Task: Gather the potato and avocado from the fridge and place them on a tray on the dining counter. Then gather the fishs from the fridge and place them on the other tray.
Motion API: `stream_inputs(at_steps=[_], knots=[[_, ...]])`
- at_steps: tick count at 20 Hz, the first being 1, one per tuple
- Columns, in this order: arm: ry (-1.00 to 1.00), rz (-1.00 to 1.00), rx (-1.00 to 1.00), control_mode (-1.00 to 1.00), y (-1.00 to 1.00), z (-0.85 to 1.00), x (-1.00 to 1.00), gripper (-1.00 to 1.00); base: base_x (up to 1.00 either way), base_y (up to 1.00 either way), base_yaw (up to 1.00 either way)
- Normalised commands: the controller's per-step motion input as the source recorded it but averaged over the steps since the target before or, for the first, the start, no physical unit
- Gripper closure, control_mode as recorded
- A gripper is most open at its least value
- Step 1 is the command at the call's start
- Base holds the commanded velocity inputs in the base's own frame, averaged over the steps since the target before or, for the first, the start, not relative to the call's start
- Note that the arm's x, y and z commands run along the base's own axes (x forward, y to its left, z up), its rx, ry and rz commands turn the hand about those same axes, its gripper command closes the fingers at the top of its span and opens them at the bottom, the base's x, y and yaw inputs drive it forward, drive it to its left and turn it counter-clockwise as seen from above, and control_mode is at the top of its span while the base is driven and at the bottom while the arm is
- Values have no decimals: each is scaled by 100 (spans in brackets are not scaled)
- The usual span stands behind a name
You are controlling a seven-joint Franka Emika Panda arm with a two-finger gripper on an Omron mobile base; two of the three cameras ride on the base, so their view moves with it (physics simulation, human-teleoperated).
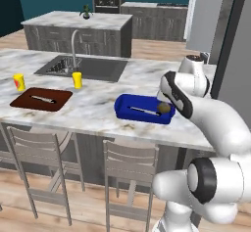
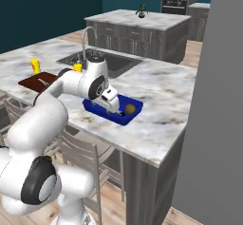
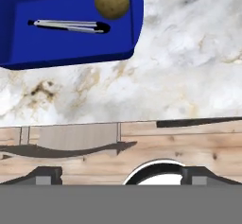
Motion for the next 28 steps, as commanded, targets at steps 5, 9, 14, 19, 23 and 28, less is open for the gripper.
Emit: stream_inputs(at_steps=[5, 9, 14, 19, 23, 28], knots=[[-4, -7, 0, -100, 31, 8, -87, -100, 0, 0, 0], [-10, 0, 0, -100, 41, 0, -72, -100, 0, 0, 0], [-4, 0, -2, -100, 30, 0, -39, -100, 0, 0, 0], [0, 5, -5, -100, 27, -5, -26, -100, 0, 0, 0], [0, 2, -2, -100, 17, -1, -20, -100, 0, 0, 0], [0, 6, -2, -100, 18, -7, -25, -100, 0, 0, 0]])
